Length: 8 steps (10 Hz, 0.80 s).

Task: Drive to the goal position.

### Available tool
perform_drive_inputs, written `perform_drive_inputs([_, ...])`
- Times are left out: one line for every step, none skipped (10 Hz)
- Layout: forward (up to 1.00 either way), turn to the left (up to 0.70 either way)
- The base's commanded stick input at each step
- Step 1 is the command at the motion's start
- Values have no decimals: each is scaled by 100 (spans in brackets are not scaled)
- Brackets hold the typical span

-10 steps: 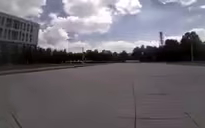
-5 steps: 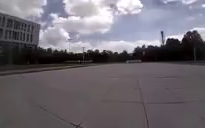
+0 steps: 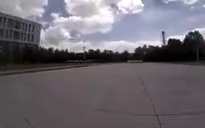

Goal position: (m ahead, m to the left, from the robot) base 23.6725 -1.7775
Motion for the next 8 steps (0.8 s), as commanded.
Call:
perform_drive_inputs([70,0])
perform_drive_inputs([70,-1])
perform_drive_inputs([70,-11])
perform_drive_inputs([70,-34])
perform_drive_inputs([70,-32])
perform_drive_inputs([70,-16])
perform_drive_inputs([70,0])
perform_drive_inputs([70,0])
